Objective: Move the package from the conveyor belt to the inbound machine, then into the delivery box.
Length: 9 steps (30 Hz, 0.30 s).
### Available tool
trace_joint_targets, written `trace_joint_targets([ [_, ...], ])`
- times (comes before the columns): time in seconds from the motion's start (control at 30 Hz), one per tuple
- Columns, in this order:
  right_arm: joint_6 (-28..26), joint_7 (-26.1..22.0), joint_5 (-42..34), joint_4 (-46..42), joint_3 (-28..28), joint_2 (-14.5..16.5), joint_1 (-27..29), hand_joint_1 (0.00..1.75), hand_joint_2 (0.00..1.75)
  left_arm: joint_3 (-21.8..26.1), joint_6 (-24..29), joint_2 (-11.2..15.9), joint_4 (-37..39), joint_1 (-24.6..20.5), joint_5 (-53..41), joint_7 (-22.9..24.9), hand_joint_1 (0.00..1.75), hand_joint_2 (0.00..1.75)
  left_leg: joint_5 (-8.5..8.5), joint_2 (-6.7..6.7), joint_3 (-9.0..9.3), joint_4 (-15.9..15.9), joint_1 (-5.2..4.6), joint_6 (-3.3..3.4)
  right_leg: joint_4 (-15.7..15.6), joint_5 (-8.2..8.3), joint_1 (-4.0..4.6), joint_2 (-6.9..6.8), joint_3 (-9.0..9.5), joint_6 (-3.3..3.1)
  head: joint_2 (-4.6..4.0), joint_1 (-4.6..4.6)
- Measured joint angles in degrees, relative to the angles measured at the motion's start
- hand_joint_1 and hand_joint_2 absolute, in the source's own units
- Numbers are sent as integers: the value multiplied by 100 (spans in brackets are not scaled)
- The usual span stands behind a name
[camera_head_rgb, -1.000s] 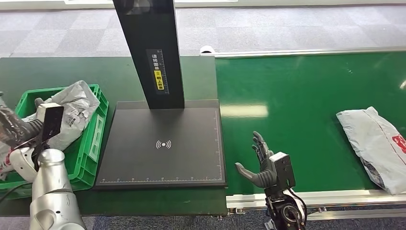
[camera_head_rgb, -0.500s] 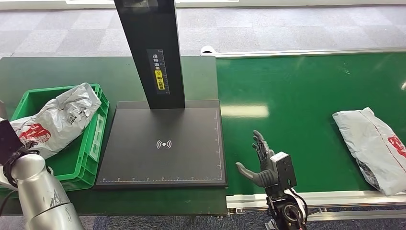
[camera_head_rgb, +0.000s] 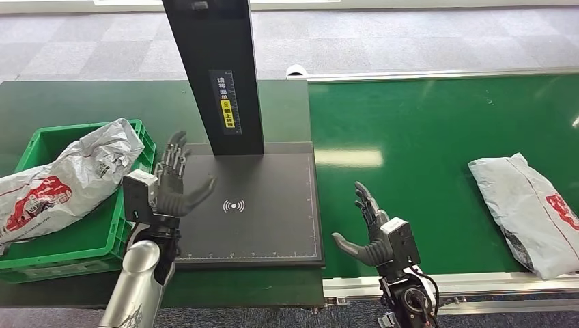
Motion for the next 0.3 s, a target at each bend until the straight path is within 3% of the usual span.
trace_joint_targets([
  [0.3, 21, 63, 47, -82, -18, 13, 69, 0, 175, -704, -261, -102, 1043, 18, -43, -22, 0, 175, 0, 0, -3, 0, 1, 0, 0, 0, 1, 0, -3, 0, 0, 0],
])
